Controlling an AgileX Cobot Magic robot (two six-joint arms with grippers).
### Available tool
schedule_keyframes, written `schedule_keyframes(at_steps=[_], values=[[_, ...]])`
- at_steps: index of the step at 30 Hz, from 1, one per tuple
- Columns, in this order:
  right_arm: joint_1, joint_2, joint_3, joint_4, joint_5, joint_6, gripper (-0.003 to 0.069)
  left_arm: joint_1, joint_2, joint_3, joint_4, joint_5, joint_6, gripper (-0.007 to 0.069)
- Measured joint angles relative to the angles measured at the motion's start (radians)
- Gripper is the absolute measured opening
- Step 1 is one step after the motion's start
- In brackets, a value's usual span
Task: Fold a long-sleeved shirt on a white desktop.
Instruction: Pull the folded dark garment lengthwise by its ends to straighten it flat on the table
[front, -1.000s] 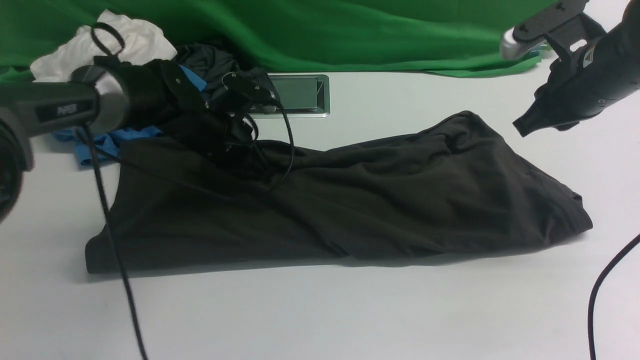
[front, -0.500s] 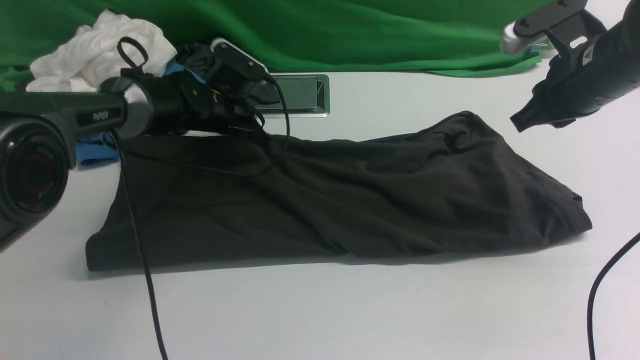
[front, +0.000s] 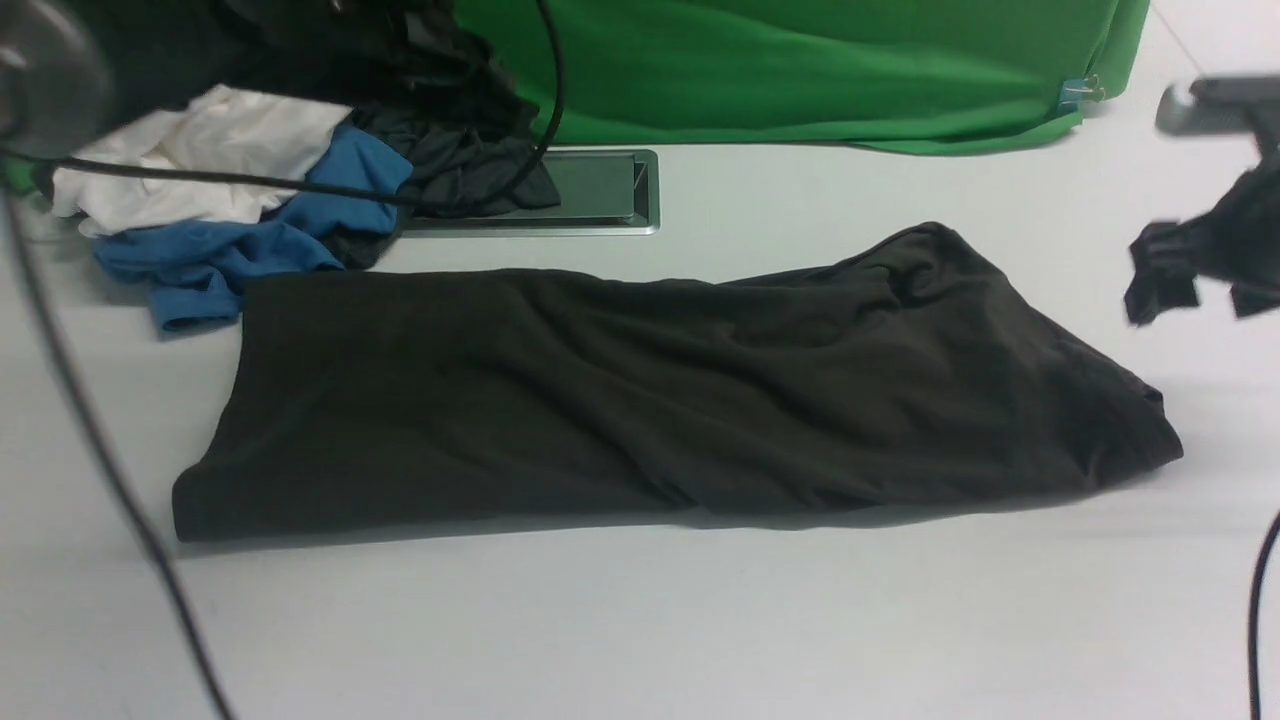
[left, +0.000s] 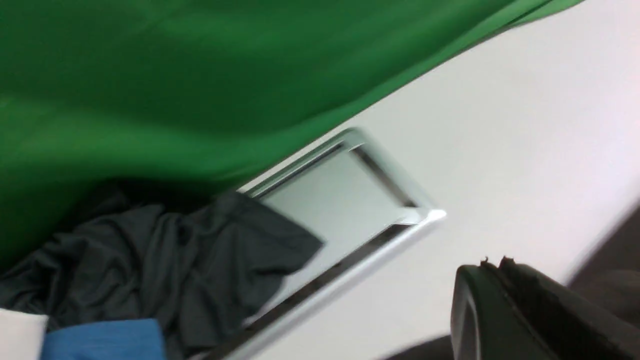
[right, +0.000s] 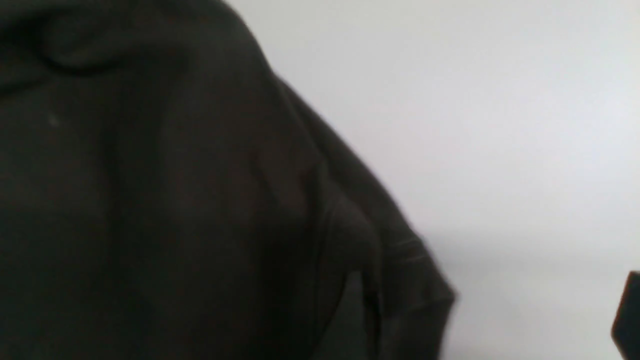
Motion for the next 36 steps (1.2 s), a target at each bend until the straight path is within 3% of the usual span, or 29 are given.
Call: schedule_keyframes(at_steps=[10, 17, 20, 22, 23, 24, 27, 30, 36], values=[[0.031, 0.146, 0.0, 0.002, -0.072, -0.032, 0.0666, -0.149, -0.25, 0.389, 0.007, -0.101, 0.004, 0.002], [0.052, 0.175, -0.007, -0.005, -0.092, -0.039, 0.0652, -0.15, -0.255, 0.439, -0.042, -0.065, 0.004, 0.002], [0.078, 0.178, -0.012, -0.007, -0.095, -0.039, 0.0596, -0.15, -0.257, 0.439, -0.044, -0.014, 0.004, 0.002], [0.106, 0.179, -0.011, -0.009, -0.097, -0.039, 0.0507, -0.15, -0.257, 0.439, -0.042, 0.008, 0.004, 0.002], [0.12, 0.179, -0.011, -0.01, -0.097, -0.044, 0.0441, -0.15, -0.257, 0.439, -0.04, 0.014, 0.004, 0.002], [0.141, 0.179, -0.011, -0.012, -0.091, -0.06, 0.0297, -0.15, -0.257, 0.439, -0.031, 0.021, 0.004, 0.002], [0.159, 0.178, -0.013, -0.021, -0.076, -0.087, 0.0114, -0.15, -0.257, 0.439, -0.02, 0.025, 0.004, 0.002], [0.153, 0.167, -0.013, -0.026, -0.054, -0.091, 0.0106, -0.15, -0.259, 0.439, -0.016, 0.034, 0.004, 0.002], [0.046, 0.045, 0.026, -0.026, 0.11, -0.076, 0.0106, -0.15, -0.259, 0.439, -0.002, 0.046, 0.004, 0.002]])
